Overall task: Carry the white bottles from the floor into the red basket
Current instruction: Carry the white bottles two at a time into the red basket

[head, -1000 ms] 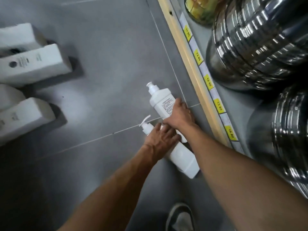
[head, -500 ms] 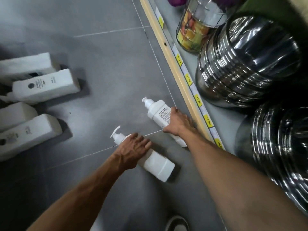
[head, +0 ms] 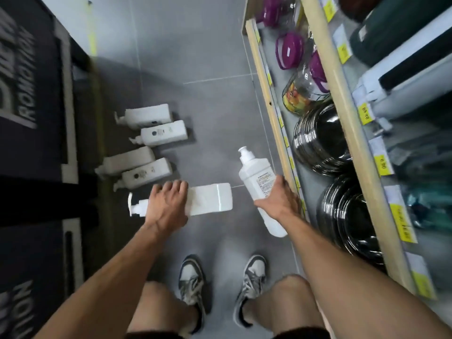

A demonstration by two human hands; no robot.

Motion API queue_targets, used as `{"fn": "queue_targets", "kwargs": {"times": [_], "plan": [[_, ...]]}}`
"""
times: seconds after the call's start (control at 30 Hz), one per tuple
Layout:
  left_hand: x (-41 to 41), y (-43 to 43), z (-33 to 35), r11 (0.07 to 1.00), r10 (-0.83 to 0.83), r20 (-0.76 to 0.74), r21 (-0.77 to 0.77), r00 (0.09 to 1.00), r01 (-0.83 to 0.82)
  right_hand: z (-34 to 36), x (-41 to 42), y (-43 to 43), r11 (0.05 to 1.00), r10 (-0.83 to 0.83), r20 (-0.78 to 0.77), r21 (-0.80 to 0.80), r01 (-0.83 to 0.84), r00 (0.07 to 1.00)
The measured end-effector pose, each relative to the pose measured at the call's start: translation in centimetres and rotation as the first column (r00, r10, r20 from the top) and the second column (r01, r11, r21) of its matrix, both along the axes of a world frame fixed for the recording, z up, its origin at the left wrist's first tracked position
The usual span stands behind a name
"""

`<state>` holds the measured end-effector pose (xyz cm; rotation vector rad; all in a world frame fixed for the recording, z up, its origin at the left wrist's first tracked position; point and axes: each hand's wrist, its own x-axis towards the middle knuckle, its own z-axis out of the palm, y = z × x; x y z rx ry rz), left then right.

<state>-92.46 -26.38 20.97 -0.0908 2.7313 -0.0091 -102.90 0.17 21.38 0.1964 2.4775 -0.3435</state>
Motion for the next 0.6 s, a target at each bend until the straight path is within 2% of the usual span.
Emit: {"fn": "queue_targets", "kwargs": {"times": [0.1,0.27,0.47,0.6], "plan": [[2.3,-0.8,9.4,0.995,0.100,-0.037,-0.002,0.994,-0.100,9.4,1.7,-1.3,0.999,-0.030,-0.009,-0.037,0.030,1.000],[3.8,-1.4,24.1,0.996,0.091,-0.108,0.002,0.990,-0.091,24.6,3.8,-3.4,0.996,-0.023,-0.066,-0.089,0.017,0.998],[7.5,-0.9,37.1,0.982,0.186,-0.162,0.072,0.969,-0.176,39.1,7.4,-4.0,0.994,0.001,-0.119,-0.108,-0.013,0.993],[11.1,-1.4,42.6,0.964,0.263,-0.202,0.097,0.943,-0.248,45.2,9.4,-4.4,0.995,0.028,-0.175,-0.094,-0.045,0.984]]}}
